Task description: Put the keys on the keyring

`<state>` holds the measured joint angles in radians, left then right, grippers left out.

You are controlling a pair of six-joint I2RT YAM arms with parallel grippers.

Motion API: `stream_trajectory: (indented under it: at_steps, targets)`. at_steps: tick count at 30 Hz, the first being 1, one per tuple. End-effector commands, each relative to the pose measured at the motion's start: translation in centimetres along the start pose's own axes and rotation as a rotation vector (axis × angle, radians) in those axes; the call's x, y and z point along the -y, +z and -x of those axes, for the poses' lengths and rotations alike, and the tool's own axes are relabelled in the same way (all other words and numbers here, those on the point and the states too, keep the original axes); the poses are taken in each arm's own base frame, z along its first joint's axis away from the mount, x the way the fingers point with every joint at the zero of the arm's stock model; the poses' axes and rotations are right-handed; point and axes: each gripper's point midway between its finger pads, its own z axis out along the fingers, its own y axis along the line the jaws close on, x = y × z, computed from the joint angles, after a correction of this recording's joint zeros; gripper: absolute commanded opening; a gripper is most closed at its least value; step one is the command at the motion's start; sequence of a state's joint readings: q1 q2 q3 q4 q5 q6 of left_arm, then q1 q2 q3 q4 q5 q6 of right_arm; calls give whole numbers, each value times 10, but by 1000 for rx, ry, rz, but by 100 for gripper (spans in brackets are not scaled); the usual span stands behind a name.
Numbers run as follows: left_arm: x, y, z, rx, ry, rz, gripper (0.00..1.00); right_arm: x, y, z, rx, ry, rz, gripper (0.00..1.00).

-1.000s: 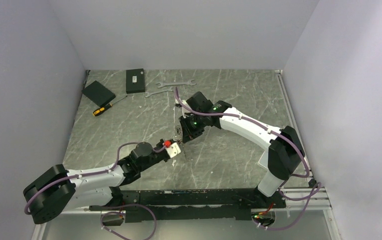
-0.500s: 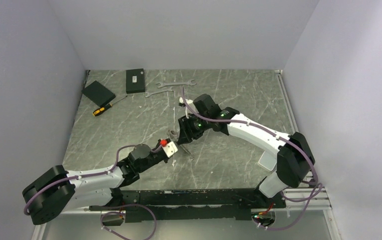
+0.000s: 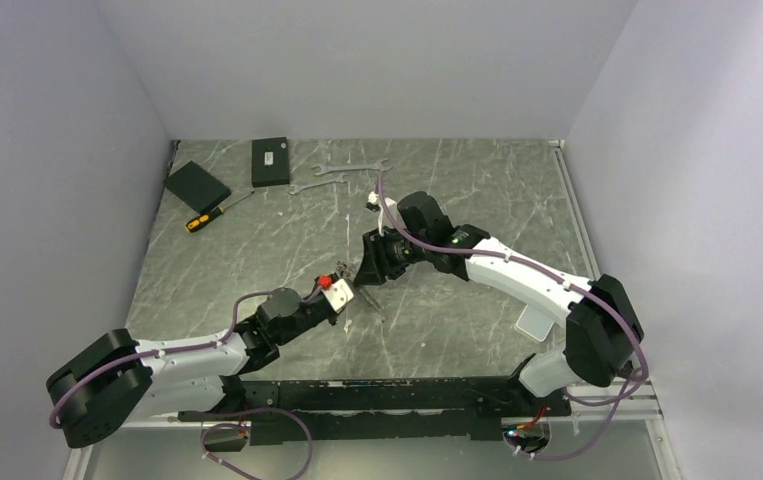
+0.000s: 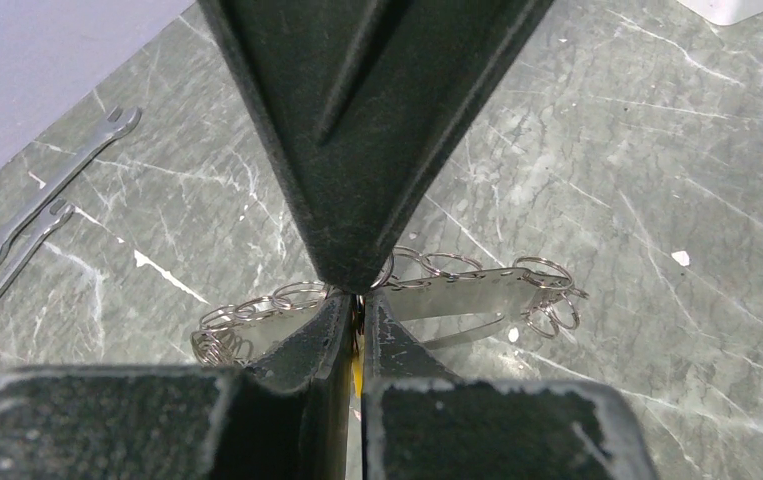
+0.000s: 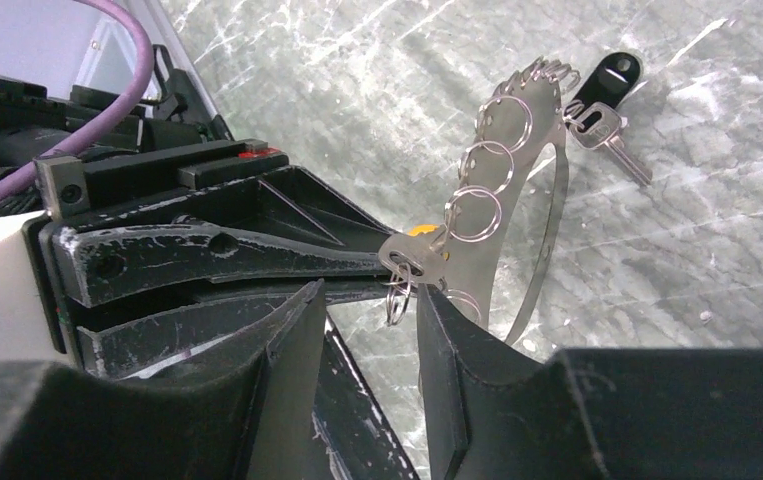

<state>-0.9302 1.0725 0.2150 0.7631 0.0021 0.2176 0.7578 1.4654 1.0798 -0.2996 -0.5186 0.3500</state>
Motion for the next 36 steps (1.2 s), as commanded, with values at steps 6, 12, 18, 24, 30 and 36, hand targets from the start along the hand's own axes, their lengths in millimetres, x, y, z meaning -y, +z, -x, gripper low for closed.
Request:
stream_trajectory:
  at_steps: [6, 12, 18, 24, 30, 36]
  targets:
    - [-10, 3, 18, 63, -63, 63, 0, -5, -5, 13, 84, -7, 9, 36]
    - [-11, 4, 15, 45, -73, 75, 0, -3, 0, 9, 72, 22, 11, 29]
    - [-12, 6, 15, 39, -75, 75, 0, 6, 6, 9, 55, 46, -24, 19]
    - [-12, 6, 14, 37, -78, 78, 0, 6, 9, 9, 48, 53, -21, 16]
    - [-11, 6, 14, 39, -84, 75, 0, 8, 12, 10, 48, 63, -26, 19]
    - [-11, 6, 13, 37, -93, 76, 0, 7, 14, 15, 52, 68, -26, 21]
